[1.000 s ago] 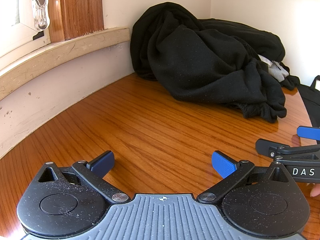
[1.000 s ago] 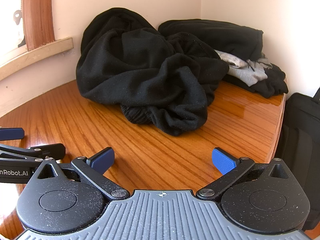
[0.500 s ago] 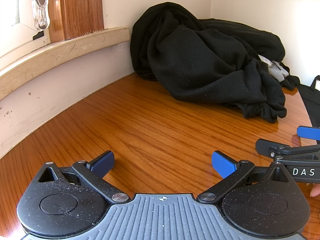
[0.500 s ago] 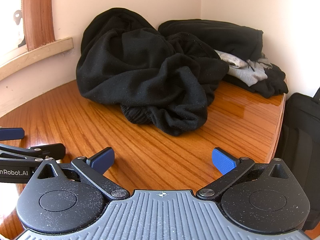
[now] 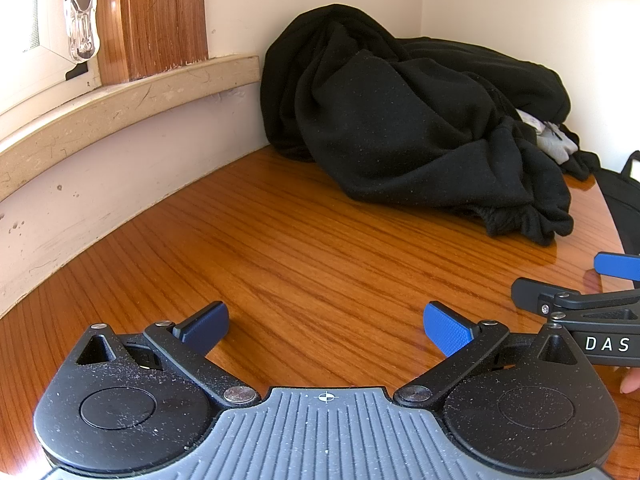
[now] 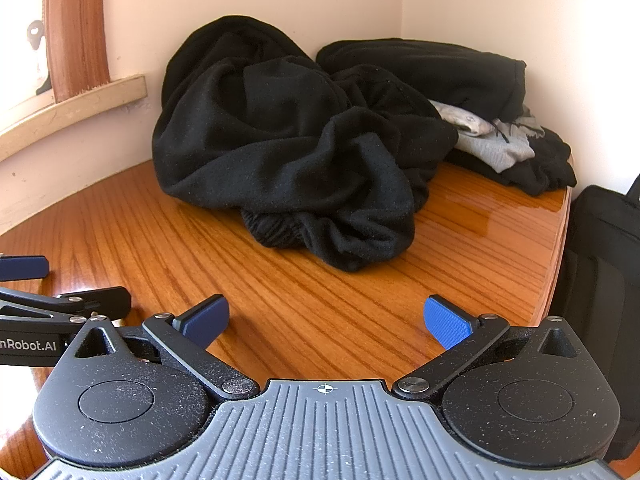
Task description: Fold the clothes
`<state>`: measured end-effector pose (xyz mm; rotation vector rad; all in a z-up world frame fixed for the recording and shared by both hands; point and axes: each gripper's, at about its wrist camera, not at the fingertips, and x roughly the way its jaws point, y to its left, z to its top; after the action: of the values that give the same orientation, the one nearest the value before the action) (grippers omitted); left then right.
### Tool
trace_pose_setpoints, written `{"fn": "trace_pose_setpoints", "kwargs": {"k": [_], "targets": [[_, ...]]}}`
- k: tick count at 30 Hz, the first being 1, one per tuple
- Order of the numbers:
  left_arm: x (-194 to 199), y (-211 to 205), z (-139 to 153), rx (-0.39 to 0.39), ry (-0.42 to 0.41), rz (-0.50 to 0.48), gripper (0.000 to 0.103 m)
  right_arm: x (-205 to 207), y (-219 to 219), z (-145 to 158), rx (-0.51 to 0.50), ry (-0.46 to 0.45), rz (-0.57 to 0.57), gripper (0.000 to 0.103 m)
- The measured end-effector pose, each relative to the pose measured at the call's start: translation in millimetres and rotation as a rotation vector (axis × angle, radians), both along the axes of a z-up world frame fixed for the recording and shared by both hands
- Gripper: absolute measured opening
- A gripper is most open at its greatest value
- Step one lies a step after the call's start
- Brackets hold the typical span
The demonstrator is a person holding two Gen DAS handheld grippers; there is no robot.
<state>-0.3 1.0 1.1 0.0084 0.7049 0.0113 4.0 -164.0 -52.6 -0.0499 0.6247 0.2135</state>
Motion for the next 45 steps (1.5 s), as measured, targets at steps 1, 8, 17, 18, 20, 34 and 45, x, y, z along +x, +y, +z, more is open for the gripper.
{"fn": "trace_pose_setpoints", "kwargs": {"k": [1,8,17,18,20,34,45], "targets": [[0.0,0.0,0.0,0.000,0.000,0.000,0.103,0.0,0.0,0.0,0.000,0.000,0.000,0.103],[0.1,-0.1,0.1,0.000,0.000,0.001,0.103,0.0,0.0,0.1,0.000,0.000,0.000,0.103],[0.2,-0.1,0.1,0.000,0.000,0.001,0.103,0.1,-1.3,-0.6,0.001,-0.001,0.001,0.103],[0.3,-0.1,0.1,0.001,0.000,0.001,0.103,0.3,-1.6,-0.6,0.001,-0.001,0.001,0.103],[0.3,-0.2,0.0,0.001,0.000,0.001,0.103,0.6,-2.1,-0.8,0.001,-0.001,0.001,0.103],[-0.2,-0.1,-0.3,0.002,0.000,0.003,0.103,0.4,-3.1,-0.7,0.001,-0.001,0.002,0.103],[-10.8,31.8,12.5,-0.101,-0.095,0.005,0.103,0.5,-4.2,-0.9,0.004,-0.006,0.139,0.103]]}}
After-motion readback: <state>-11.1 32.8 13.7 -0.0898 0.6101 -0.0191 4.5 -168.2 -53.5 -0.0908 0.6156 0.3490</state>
